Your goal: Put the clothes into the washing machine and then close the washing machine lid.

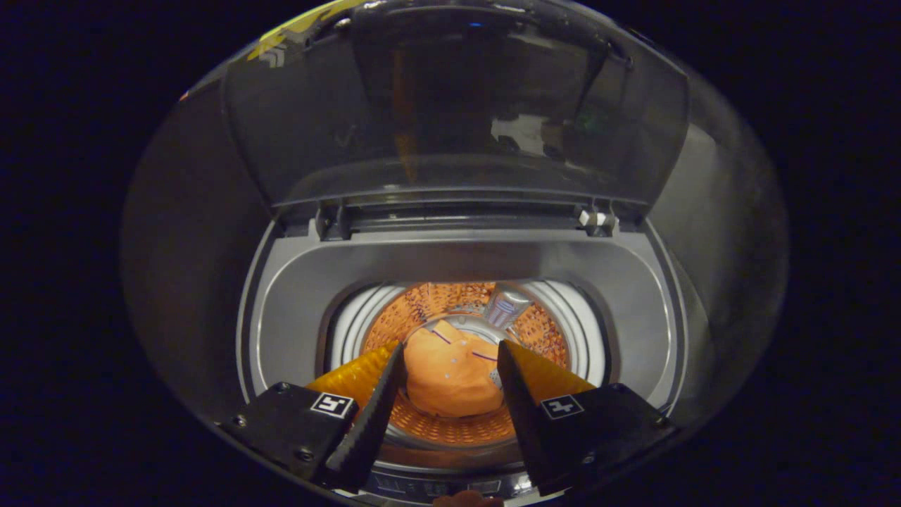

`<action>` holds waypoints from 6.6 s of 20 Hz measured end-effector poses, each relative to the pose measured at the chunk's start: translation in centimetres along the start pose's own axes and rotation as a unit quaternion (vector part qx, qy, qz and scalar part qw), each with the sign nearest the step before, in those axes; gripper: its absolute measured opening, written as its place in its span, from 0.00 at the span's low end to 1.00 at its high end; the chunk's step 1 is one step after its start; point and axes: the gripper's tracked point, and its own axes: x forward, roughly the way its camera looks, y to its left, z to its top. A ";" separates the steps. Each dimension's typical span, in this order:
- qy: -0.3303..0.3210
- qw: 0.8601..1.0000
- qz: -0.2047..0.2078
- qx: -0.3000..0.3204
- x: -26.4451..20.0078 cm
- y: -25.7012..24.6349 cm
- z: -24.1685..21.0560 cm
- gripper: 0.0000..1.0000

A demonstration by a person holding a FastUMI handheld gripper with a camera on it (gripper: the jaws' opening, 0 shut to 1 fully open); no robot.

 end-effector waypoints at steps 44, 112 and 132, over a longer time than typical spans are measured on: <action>-0.131 0.990 0.048 -0.019 -8.9 1.4 25.8 0.81; -0.372 0.927 0.051 -0.016 -34.3 3.6 -0.8 0.94; -0.459 0.884 0.078 -0.030 -45.4 -1.5 -23.1 1.00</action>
